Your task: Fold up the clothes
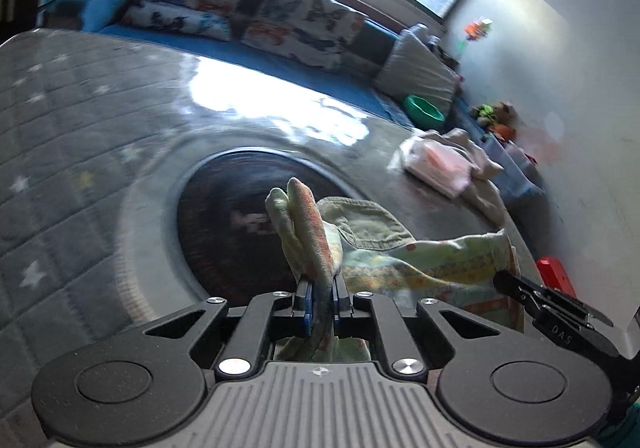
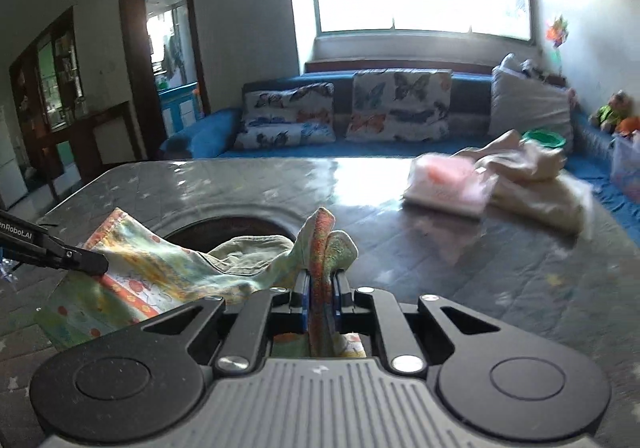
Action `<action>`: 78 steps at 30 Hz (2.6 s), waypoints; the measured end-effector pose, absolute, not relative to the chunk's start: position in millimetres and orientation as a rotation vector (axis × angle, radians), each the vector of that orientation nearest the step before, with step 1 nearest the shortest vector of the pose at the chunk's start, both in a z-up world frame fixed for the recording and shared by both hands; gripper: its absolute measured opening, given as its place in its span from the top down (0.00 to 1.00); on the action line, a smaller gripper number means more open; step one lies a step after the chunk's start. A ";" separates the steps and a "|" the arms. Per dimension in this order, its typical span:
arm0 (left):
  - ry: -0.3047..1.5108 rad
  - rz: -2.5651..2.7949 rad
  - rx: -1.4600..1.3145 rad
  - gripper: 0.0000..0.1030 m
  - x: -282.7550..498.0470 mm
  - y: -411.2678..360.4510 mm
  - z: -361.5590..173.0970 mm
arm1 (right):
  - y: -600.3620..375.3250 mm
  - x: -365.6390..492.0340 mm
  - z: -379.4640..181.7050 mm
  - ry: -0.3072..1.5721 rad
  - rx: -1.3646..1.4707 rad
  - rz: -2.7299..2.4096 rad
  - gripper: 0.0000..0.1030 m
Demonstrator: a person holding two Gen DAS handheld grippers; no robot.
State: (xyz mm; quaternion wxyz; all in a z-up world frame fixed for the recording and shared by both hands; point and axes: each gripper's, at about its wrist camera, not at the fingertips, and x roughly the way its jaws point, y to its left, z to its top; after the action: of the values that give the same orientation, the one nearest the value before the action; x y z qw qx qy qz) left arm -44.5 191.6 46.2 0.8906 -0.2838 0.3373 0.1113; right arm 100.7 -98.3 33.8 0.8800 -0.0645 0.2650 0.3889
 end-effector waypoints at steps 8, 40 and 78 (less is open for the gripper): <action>0.729 0.144 -0.492 0.91 9.2 149.8 58.0 | -147.1 115.0 54.5 0.509 -0.115 0.689 0.91; 0.905 0.085 -0.326 0.82 132.5 67.4 15.3 | -255.0 189.1 -7.6 0.643 -0.081 0.383 0.81; 0.975 0.120 -0.130 0.42 87.6 56.0 -7.1 | -183.1 117.1 -25.6 0.688 -0.245 0.636 0.37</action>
State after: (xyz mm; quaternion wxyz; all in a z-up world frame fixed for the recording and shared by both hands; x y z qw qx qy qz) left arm 87.6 56.0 -7.1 0.8798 -0.0623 0.4677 0.0578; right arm 117.1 -183.1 -25.6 0.8850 -0.1178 0.3307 0.3059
